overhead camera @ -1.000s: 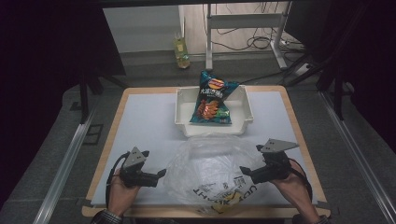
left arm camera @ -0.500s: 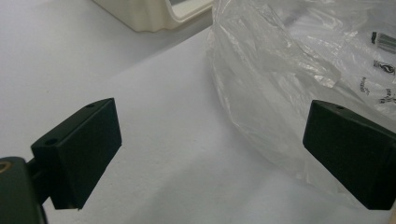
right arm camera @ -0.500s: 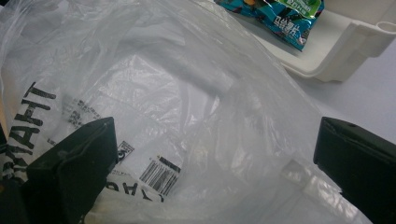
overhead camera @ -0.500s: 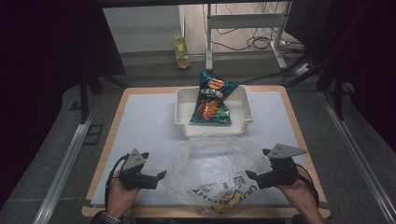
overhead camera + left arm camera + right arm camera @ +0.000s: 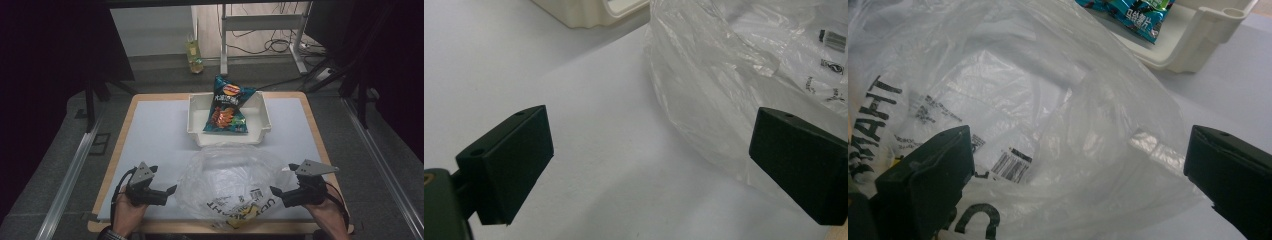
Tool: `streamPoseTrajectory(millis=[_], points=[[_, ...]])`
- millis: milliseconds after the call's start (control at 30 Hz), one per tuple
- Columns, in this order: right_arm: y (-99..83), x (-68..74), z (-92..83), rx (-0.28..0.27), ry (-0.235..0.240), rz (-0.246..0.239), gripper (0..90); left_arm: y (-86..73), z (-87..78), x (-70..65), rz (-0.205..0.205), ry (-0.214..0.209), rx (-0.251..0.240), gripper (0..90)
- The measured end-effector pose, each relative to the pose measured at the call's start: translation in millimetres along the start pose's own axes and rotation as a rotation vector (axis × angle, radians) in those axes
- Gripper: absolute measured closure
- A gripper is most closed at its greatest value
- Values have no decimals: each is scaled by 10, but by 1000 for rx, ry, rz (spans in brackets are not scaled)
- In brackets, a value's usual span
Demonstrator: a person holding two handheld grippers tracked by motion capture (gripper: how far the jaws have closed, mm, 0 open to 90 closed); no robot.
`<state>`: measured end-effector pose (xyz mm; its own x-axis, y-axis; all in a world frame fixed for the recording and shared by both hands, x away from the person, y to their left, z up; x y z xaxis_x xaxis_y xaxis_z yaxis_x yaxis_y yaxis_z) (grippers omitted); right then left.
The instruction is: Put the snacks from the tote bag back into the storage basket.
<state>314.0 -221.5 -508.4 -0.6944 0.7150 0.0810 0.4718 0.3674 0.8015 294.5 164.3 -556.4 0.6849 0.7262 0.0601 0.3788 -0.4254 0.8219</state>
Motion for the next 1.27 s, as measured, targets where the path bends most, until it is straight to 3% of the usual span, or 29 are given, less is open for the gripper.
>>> streamPoseTrajectory(millis=[600,933,1267], points=[[-293,-132,-117,4,-49,20,0,-142,-108,-15,-4,13,14,17],[-527,-210,-102,63,-70,52,0,-270,-134,16,-37,11,61,10],[-569,-243,-106,75,-65,72,0,-326,-146,23,-42,13,87,10]])
Point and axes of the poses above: each handheld gripper's, and its own axes: z roughly forward along the jaws, y roughly out of its top, x roughly to its left, the point moved 8 cm from there along z, roughly forward along the jaws, and after that the axes turned 7 degrees about z, right-handed, at the moved point
